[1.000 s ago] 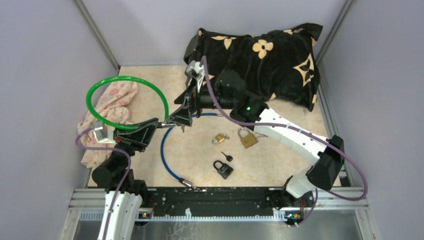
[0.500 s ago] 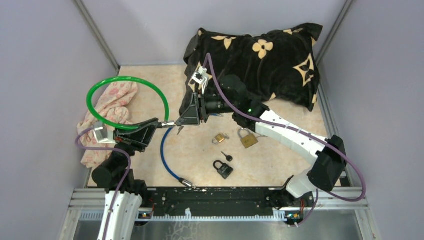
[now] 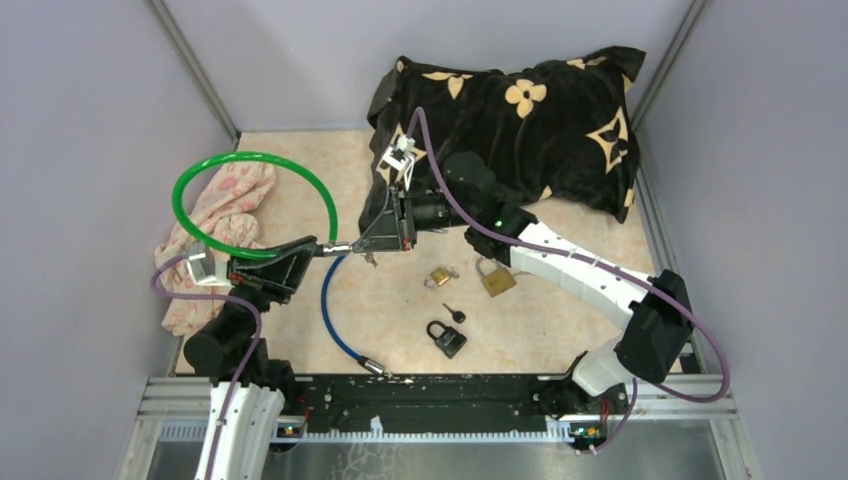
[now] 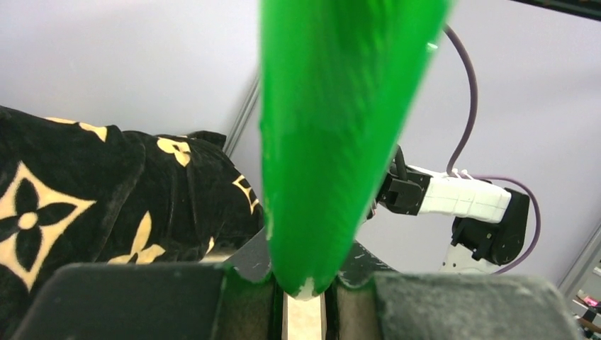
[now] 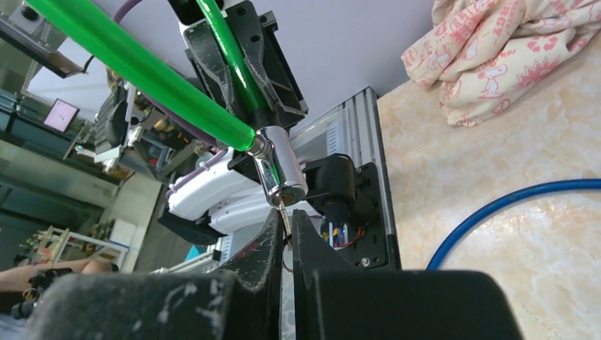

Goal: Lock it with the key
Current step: Lock the lock.

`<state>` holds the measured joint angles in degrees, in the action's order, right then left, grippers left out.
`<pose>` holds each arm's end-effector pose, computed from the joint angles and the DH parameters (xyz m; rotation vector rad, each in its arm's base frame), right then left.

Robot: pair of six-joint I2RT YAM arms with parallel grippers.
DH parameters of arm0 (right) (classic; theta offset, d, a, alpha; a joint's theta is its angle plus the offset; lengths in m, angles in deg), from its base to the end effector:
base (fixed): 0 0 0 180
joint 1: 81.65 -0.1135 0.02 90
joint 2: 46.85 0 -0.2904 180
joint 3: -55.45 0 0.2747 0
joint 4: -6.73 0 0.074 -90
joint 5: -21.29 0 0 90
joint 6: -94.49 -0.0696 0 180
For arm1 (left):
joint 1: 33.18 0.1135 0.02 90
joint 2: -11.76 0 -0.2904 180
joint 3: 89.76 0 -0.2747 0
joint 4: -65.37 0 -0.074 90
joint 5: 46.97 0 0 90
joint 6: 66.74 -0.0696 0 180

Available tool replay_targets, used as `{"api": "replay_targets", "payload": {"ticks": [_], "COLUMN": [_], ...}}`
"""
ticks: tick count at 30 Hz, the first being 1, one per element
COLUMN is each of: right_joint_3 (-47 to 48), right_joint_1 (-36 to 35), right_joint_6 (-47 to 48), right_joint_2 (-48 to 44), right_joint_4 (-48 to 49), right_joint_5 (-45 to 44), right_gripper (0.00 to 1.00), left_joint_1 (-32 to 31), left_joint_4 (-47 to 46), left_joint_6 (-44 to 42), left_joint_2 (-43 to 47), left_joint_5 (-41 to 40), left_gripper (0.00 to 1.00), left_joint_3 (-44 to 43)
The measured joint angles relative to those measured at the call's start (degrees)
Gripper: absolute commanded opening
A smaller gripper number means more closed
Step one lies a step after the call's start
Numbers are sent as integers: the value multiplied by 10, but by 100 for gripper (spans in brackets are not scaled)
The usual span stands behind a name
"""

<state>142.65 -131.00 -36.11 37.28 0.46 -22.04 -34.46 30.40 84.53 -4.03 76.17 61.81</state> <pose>0.2132 0.3260 0.4103 -0.8807 1.7611 1.7749 0.0969 -0.0402 0.3503 0.1266 0.9608 -1.2249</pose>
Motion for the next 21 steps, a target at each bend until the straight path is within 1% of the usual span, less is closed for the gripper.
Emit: {"api": "replay_targets", "payload": {"ticks": [3, 7, 14, 21], "right_joint_3": [-2, -1, 13, -30], "right_joint_1": [-4, -24, -34, -83], "right_joint_6": [25, 119, 232, 429], "right_joint_2": [-2, -17, -23, -79], "right_joint_4": [10, -9, -54, -61], "right_joint_5": [-8, -58, -83, -158], "right_gripper": [0, 0, 0, 0], "left_joint_1": [0, 0, 0, -3], "left_joint_4": [11, 33, 44, 46], "left_joint_6": [10, 38, 47, 67], "left_joint_2": [0, -2, -10, -15], "left_joint_5": [-11, -30, -34, -13], "left_gripper": [0, 0, 0, 0], "left_joint_3": [0, 0, 0, 0]}}
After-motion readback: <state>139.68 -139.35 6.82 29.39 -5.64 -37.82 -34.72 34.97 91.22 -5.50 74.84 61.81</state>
